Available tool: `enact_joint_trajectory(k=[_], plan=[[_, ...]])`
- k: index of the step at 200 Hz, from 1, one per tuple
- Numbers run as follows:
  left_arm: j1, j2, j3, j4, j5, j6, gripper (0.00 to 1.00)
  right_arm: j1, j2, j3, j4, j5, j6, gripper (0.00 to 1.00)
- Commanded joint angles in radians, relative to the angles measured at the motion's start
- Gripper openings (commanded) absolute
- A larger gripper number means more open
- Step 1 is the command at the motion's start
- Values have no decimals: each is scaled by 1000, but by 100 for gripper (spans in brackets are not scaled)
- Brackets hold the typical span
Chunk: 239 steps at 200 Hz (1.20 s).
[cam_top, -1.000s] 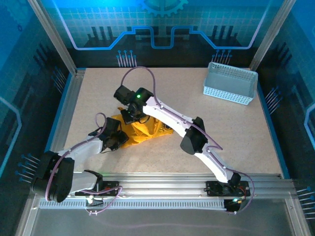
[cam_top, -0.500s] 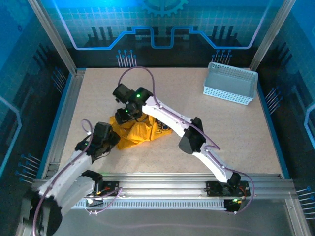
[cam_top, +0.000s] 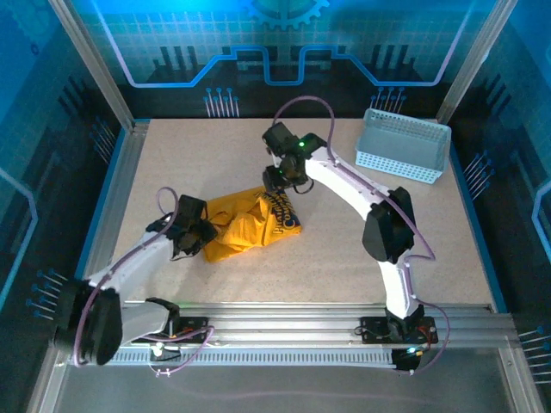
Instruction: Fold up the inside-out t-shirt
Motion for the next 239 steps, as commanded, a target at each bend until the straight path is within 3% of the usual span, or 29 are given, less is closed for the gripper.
enact_joint_trajectory(k=[1, 49, 81, 117, 139, 168, 214, 239], plan=[[1, 132, 76, 76, 37, 57, 38, 13, 10, -109, 121, 1, -18, 58], [-9, 457, 321, 187, 182, 178, 32, 50, -143, -479, 294, -4, 83, 55], [-93, 717, 682, 70, 292, 308, 31, 169, -298, -707, 322, 65, 274, 56], [-158, 814, 921, -58, 293, 412, 49, 329, -484, -843, 285, 163, 495, 59], [-162, 729, 891, -100, 204, 461, 59, 328, -582, -840, 223, 227, 500, 60], [-162, 551, 749, -95, 118, 500, 65, 246, -658, -795, 206, 269, 341, 62], [-224, 391, 530, 15, 101, 519, 67, 21, -498, -666, 381, -6, 83, 62], [-263, 422, 511, 42, 102, 541, 67, -21, -371, -561, 379, -29, 49, 62]])
